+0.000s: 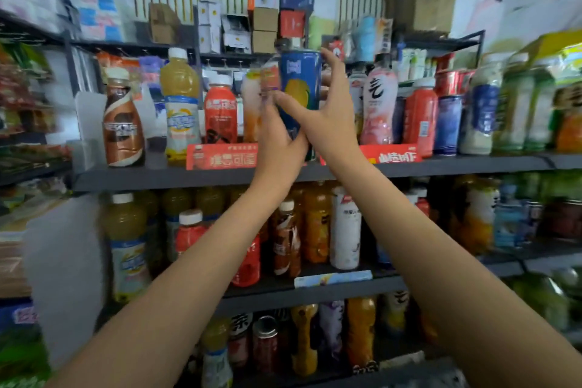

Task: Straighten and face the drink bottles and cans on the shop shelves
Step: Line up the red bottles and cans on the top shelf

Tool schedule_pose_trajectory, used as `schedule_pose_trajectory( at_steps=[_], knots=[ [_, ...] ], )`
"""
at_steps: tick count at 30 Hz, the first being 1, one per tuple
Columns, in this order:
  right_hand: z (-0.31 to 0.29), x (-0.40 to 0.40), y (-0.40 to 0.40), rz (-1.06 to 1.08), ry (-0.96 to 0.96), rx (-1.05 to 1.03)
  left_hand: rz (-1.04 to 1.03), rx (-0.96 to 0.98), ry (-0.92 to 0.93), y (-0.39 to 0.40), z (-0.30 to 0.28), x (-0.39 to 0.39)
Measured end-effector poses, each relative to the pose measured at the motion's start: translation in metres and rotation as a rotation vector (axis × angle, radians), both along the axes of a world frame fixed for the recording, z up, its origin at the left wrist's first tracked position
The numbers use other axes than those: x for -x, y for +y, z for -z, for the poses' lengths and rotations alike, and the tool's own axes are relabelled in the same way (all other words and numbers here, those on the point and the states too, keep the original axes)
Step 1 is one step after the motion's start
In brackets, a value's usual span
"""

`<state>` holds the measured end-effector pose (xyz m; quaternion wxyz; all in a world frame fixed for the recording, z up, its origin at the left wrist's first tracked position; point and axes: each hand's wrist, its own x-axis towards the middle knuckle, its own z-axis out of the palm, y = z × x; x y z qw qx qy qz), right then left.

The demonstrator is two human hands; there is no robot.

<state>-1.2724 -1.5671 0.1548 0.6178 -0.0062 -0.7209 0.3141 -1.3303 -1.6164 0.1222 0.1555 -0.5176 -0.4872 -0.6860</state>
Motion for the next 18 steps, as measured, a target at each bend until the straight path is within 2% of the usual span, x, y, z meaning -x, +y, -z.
schedule_pose_trajectory(
  at_steps=[5, 10, 12, 15, 18],
  knots=[
    [-0.006, -0.051, 0.059, 0.118, 0.012, -0.007, -0.029, 0.077, 0.069, 0.06, -0.013, -0.04],
    [-0.015, -0.108, 0.139, 0.172, 0.009, -0.028, -0.01, 0.246, 0.169, 0.118, -0.028, -0.069],
    [-0.024, -0.132, 0.174, 0.212, 0.037, -0.024, -0.069, 0.159, 0.102, 0.14, -0.035, -0.069],
    [-0.039, -0.171, 0.233, 0.334, 0.052, 0.017, -0.23, 0.034, -0.115, 0.183, -0.039, -0.084],
    [-0.044, -0.194, 0.278, 0.353, 0.016, 0.08, -0.328, 0.043, -0.191, 0.215, -0.033, -0.096]
  ],
)
